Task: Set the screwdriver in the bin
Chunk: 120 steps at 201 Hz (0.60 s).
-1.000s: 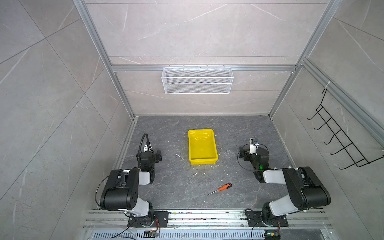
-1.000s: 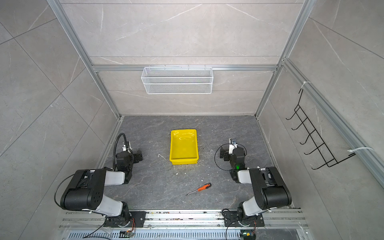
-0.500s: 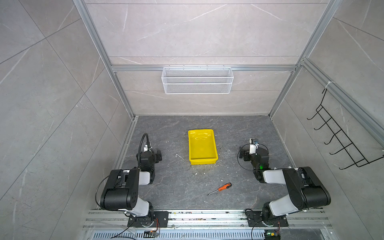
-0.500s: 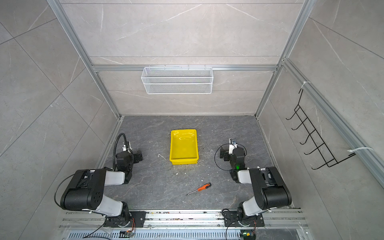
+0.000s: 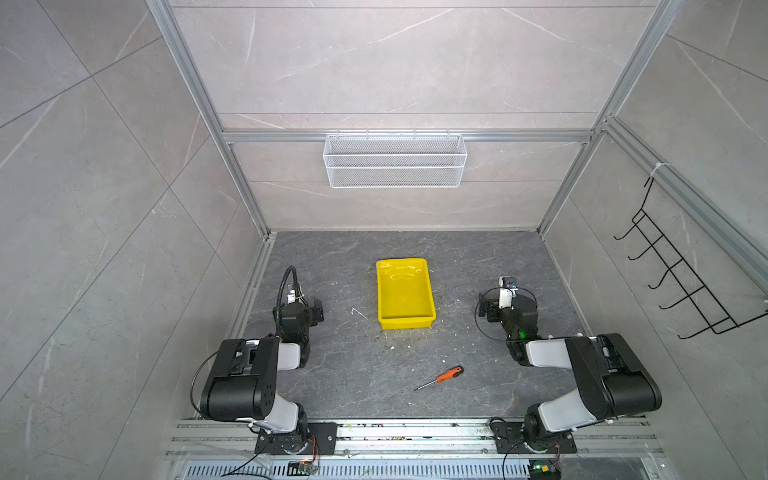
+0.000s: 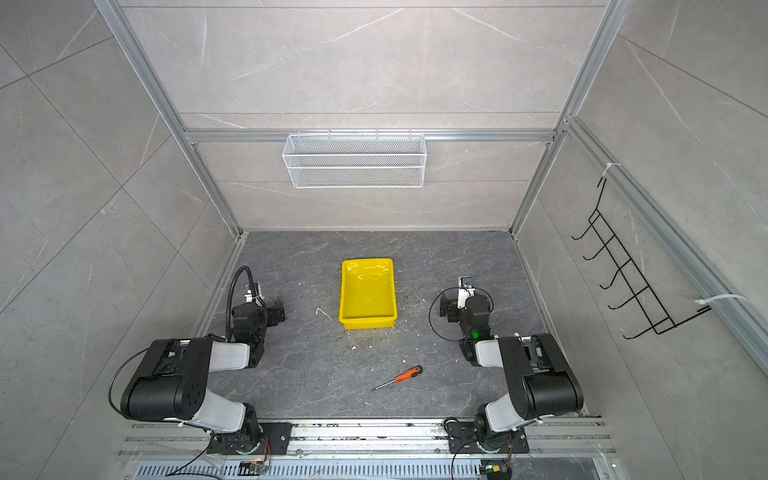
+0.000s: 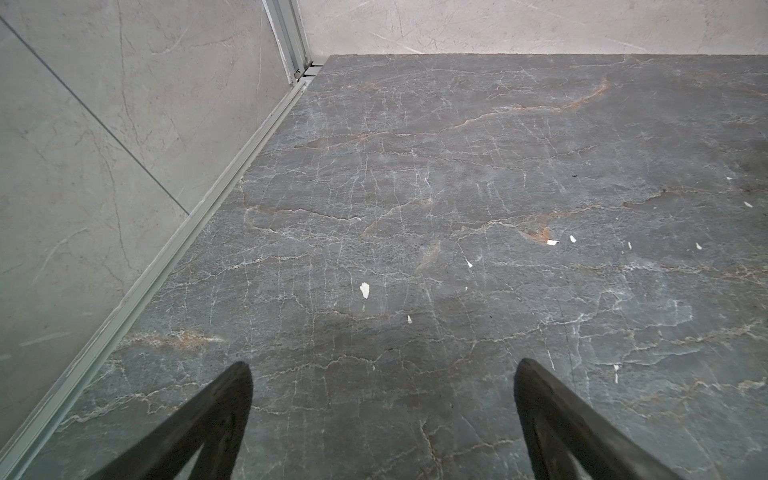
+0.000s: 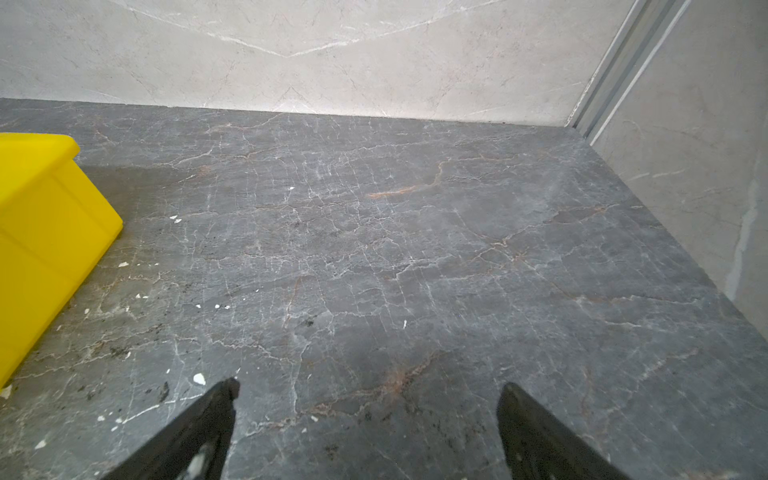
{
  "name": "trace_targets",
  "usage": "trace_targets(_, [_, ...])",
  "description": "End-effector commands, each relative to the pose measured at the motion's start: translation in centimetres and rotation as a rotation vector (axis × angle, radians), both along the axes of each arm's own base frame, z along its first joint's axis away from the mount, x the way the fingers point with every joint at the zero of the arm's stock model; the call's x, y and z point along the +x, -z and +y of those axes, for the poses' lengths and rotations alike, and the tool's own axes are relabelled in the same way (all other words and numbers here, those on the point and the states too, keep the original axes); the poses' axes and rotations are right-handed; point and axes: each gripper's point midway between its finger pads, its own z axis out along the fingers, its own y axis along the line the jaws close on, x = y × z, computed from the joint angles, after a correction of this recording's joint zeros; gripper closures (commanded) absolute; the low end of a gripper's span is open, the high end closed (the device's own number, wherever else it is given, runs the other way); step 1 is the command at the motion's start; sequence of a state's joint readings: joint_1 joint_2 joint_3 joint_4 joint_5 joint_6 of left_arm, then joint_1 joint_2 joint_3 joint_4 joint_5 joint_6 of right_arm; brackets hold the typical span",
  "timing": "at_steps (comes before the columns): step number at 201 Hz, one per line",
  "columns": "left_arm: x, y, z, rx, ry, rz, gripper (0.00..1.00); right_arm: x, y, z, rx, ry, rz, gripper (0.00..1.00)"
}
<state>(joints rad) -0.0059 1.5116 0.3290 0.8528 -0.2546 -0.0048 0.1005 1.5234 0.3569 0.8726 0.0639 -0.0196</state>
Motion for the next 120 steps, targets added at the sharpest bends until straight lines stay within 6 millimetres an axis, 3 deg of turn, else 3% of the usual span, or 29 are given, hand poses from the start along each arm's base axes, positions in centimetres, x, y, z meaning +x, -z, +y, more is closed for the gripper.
trace_targets(1, [0.8,-1.5,0.1,-0.017,-0.005,-0.059,0.00,-0.6,-1.0,0.6,0.000,-0.026,-0.055,0.01])
trace_targets(45, [0.8,-1.5,0.1,-0.017,-0.006,-0.059,0.00,-3.2,-4.4,-0.6,-0.077,0.147,-0.184,0.01])
trace_targets(78, [0.7,-1.5,0.1,-0.016,-0.005,-0.057,0.00,-4.1,-4.9,-1.2,-0.071,0.222,-0.155,0.01])
trace_targets(120, [0.8,-1.5,0.1,-0.018,-0.005,-0.058,0.00,-3.6,-6.8,1.4,-0.162,0.132,-0.182,0.01])
